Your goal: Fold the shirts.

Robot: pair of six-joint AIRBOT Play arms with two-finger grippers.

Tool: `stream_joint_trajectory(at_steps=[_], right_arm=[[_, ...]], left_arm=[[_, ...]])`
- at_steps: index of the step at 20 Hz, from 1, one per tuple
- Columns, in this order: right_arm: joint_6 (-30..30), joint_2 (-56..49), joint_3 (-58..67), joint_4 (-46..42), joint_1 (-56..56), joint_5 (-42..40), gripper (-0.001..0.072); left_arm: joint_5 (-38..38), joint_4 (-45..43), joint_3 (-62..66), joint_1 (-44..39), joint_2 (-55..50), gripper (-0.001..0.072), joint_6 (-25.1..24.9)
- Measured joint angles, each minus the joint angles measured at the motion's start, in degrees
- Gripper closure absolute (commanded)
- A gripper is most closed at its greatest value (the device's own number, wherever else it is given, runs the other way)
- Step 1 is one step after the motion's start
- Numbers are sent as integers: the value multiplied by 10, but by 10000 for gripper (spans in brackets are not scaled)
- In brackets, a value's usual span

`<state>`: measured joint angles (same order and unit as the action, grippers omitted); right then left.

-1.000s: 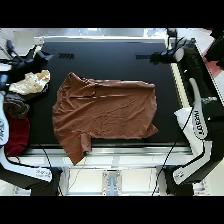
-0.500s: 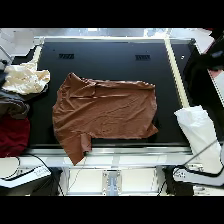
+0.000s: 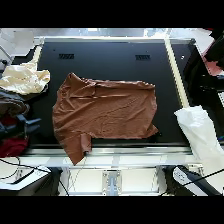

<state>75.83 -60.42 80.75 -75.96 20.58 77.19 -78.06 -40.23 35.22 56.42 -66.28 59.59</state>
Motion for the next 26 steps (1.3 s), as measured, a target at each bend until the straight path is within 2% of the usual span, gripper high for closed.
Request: stream_joint_trajectory(at_steps=[6,7,10,13,16,21,22,23,24,26], right_arm=[[-2,24,-7,21,1,-2,371],[-3,26,-7,24,1,-2,371],[-4,28,-7,33,1,-1,370],[-7,28,-8,37,1,0,371],[-9,28,-8,38,1,0,370],[-11,28,-8,39,1,0,370],[-11,28,-8,40,1,0,371],[-12,28,-8,41,1,3,371],[-12,28,-8,41,1,8,371],[-12,29,-10,41,1,18,370]], left_arm=[[32,-115,-38,-115,2,260,-11],[45,-131,-40,-139,2,237,-1],[94,-157,-43,-192,2,231,37],[117,-177,-44,-210,2,231,73],[125,-178,-44,-217,-1,231,93],[135,-95,-44,-229,-38,238,82],[135,-82,-44,-234,-46,321,79],[136,-72,-44,-242,-55,525,77],[139,-71,-45,-248,-61,687,75],[138,-56,-45,-258,-70,694,72]])
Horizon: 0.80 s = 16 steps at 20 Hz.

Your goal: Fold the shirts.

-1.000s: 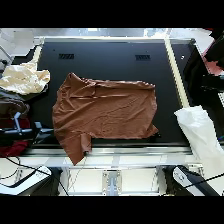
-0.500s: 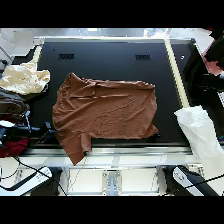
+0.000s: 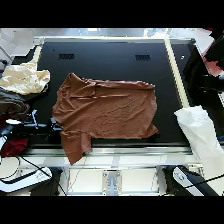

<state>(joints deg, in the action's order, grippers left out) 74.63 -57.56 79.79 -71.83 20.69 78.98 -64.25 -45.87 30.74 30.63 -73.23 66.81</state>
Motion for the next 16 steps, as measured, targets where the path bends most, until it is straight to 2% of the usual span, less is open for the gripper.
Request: stream_joint_trajectory(at_steps=[4,11,12,13,16], right_arm=[[9,12,-83,14,0,20,369],[89,49,-452,115,0,-37,368],[94,50,-495,139,0,-53,349],[96,51,-535,168,0,-74,290],[97,46,-610,238,0,-139,273]], left_arm=[[-9,9,0,-7,-6,694,-3],[-27,13,0,-8,-8,694,-13],[-29,13,0,-8,-9,694,-14],[-33,14,0,-8,-9,694,-15],[-38,14,0,-8,-9,694,-17]])
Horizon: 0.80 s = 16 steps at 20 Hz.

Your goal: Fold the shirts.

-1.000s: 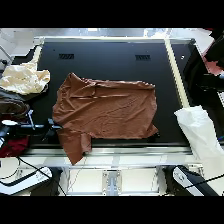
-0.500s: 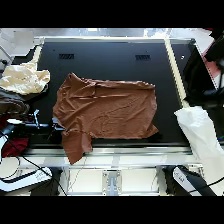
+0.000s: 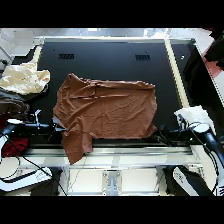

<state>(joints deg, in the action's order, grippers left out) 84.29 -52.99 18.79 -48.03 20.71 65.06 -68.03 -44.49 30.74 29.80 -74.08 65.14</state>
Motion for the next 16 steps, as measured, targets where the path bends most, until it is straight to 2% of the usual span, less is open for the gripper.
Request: stream_joint_trajectory(at_steps=[6,7,8,9,13,16], right_arm=[[-66,-76,-41,145,0,-80,277],[-76,-86,-42,162,0,-91,387],[-85,-92,-44,170,0,-108,612],[-92,-96,-45,174,0,-132,695],[-119,-80,-40,180,0,-165,697],[-153,-17,0,175,0,-136,697]], left_arm=[[-4,0,0,0,0,694,0],[-7,0,0,0,0,694,0],[-10,0,0,0,0,694,0],[-12,0,0,0,0,694,0],[-19,0,5,0,7,695,0],[-21,0,32,2,49,695,0]])
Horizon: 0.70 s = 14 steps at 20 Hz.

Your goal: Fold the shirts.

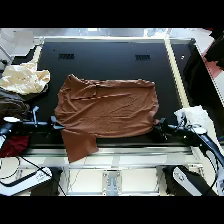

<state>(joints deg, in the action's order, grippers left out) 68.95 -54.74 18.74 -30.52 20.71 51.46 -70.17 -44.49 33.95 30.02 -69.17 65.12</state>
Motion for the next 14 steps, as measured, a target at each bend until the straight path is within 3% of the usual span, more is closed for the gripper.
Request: stream_joint_trajectory(at_steps=[7,11,14], right_arm=[[-49,220,250,-119,0,170,697],[-54,292,439,-134,0,208,698],[-56,293,591,-136,0,219,699]], left_arm=[[16,47,153,16,223,696,0],[61,128,276,18,340,696,-16],[72,151,394,18,372,696,-21]])
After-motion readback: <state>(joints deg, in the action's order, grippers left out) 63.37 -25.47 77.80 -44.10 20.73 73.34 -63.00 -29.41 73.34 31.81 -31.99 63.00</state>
